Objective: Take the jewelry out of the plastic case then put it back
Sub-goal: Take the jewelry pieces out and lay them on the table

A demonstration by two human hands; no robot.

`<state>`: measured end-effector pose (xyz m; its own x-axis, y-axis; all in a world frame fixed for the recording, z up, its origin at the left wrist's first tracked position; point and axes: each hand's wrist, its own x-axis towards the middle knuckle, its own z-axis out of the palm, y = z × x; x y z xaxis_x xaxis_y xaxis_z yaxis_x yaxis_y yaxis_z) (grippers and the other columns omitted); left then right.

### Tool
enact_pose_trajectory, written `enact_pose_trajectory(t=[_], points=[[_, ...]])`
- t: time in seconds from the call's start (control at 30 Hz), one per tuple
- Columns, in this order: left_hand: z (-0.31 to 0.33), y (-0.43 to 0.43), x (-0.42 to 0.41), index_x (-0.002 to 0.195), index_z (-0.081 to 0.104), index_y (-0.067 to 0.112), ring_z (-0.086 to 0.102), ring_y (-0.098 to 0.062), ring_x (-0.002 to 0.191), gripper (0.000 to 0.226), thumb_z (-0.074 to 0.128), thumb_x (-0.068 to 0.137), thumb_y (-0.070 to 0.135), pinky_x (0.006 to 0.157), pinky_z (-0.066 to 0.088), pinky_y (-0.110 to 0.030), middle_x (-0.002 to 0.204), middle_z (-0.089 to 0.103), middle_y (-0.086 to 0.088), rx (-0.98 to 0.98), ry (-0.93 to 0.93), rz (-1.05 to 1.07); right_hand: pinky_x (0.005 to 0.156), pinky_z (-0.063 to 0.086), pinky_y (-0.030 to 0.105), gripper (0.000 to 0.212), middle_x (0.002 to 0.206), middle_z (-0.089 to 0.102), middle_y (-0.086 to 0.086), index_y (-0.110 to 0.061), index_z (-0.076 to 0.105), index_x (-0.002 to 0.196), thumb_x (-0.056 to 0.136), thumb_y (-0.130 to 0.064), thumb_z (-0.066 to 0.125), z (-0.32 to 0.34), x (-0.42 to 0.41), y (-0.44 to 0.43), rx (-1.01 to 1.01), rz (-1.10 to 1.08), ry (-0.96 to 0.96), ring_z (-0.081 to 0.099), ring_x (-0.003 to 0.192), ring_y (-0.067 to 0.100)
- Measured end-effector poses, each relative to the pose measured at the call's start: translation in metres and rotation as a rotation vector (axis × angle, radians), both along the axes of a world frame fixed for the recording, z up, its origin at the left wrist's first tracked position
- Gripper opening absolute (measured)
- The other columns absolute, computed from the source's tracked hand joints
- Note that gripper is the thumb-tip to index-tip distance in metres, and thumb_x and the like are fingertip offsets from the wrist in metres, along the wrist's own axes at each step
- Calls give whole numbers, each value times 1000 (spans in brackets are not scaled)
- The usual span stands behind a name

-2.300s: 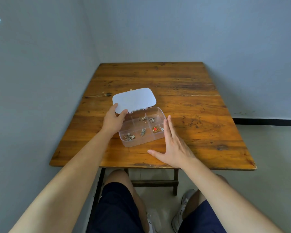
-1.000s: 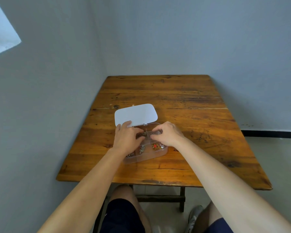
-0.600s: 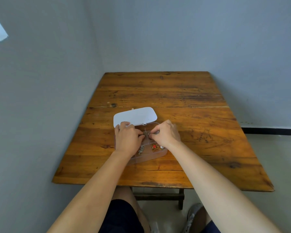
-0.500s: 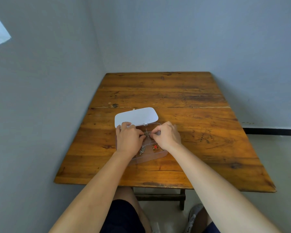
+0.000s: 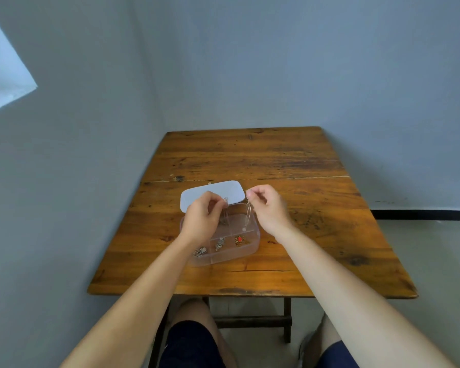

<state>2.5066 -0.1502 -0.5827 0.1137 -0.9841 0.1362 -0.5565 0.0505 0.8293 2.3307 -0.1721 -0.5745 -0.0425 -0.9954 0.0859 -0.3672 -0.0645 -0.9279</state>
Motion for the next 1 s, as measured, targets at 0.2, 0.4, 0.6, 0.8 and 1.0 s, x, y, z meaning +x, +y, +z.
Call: enact_pose_trajectory(t=[0.2,0.4,0.6,0.8,1.0], points=[[41,10,-37,100,60,10,75,-15,85,12,53,101,20,70,59,-27,96,75,-5,1,338,-39,79,61,32,19,102,72,7,-14,52,118,103,-26,51,34,-40,10,-1,-71,-346,75,84,16],[54,13,-88,105,60,4,75,-24,82,17,54,101,19,76,63,-36,94,74,-11,9,426,-111,79,61,29,20,101,71,7,-13,52,119,103,-26,51,53,-95,30,-64,-176,-369,75,85,16],[53,21,-145,103,61,5,75,-26,84,15,53,101,18,74,62,-36,93,75,-10,63,514,-197,76,60,24,17,100,71,1,-18,52,116,102,-27,52,42,-146,59,-33,-269,-288,75,84,12],[36,31,-180,106,59,5,76,-25,83,15,51,102,17,73,61,-35,93,75,-10,145,528,-255,73,58,22,15,99,69,-2,-21,51,114,102,-28,53,8,-177,85,68,-345,-212,73,86,12],[-2,45,-185,102,61,12,74,-22,89,12,54,101,21,82,61,-38,95,75,-8,246,423,-213,88,59,40,22,111,69,2,-18,62,115,100,-32,56,-33,-188,106,213,-376,11,70,95,16]])
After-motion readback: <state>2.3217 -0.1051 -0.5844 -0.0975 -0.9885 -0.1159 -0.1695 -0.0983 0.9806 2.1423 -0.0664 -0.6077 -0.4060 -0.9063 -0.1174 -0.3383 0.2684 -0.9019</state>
